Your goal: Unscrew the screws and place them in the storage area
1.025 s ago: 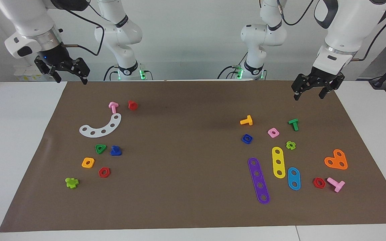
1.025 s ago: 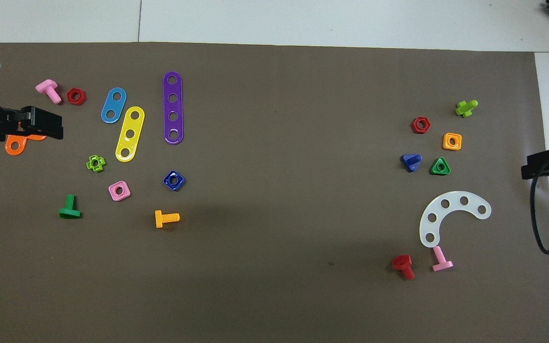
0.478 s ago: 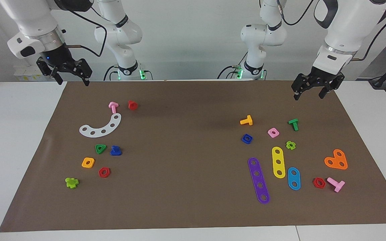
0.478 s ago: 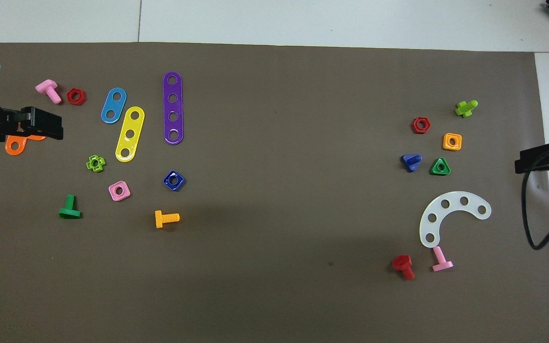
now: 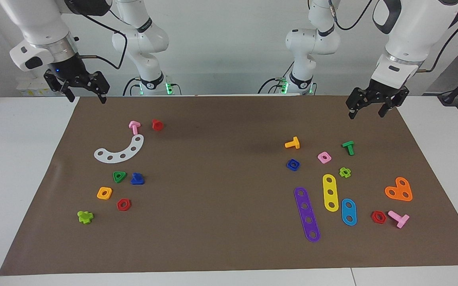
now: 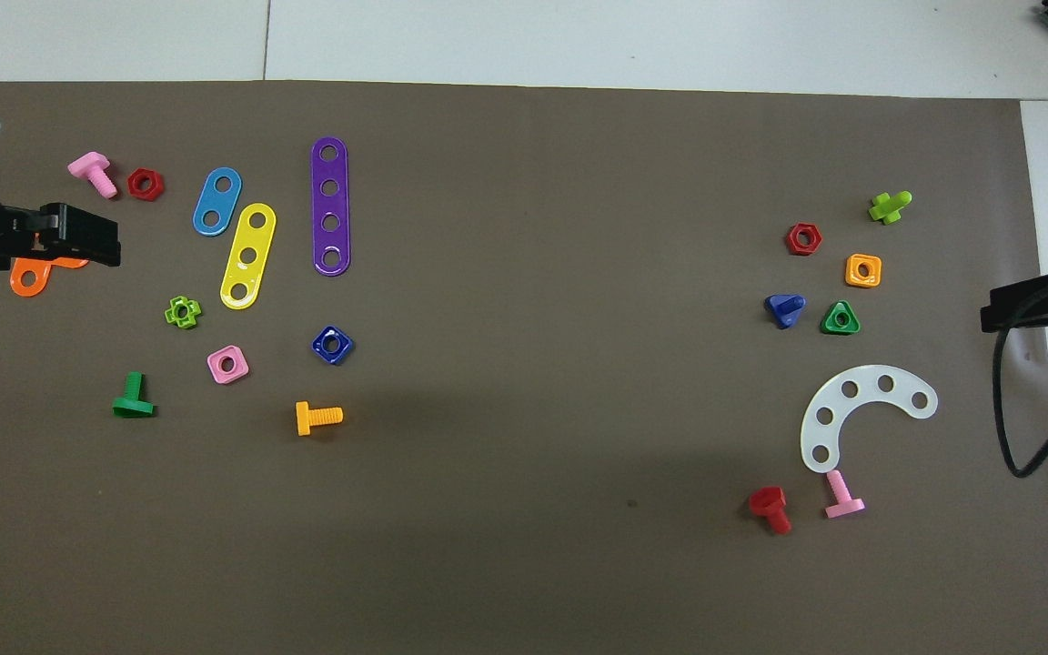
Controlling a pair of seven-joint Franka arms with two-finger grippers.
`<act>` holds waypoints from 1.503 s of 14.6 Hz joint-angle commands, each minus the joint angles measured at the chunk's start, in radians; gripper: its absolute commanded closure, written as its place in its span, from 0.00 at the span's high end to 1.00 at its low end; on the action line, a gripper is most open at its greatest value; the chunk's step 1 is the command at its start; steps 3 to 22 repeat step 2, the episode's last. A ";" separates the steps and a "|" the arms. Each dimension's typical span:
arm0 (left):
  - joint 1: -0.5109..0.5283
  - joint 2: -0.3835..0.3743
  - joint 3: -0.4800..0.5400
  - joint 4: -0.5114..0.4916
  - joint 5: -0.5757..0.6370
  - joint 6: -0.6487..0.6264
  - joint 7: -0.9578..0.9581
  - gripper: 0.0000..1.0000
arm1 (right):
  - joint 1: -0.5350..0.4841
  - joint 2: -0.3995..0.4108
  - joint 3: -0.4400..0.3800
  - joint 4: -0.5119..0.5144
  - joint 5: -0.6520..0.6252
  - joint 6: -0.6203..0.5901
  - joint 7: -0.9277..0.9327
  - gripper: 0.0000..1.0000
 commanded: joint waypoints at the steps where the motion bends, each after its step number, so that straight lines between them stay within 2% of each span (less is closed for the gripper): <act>1: 0.004 -0.025 -0.005 -0.025 0.018 0.001 -0.012 1.00 | -0.005 -0.022 0.005 -0.020 -0.003 0.001 -0.015 1.00; 22: 0.004 -0.025 -0.005 -0.025 0.018 0.001 -0.012 1.00 | -0.003 -0.022 0.005 -0.021 -0.003 0.004 -0.013 1.00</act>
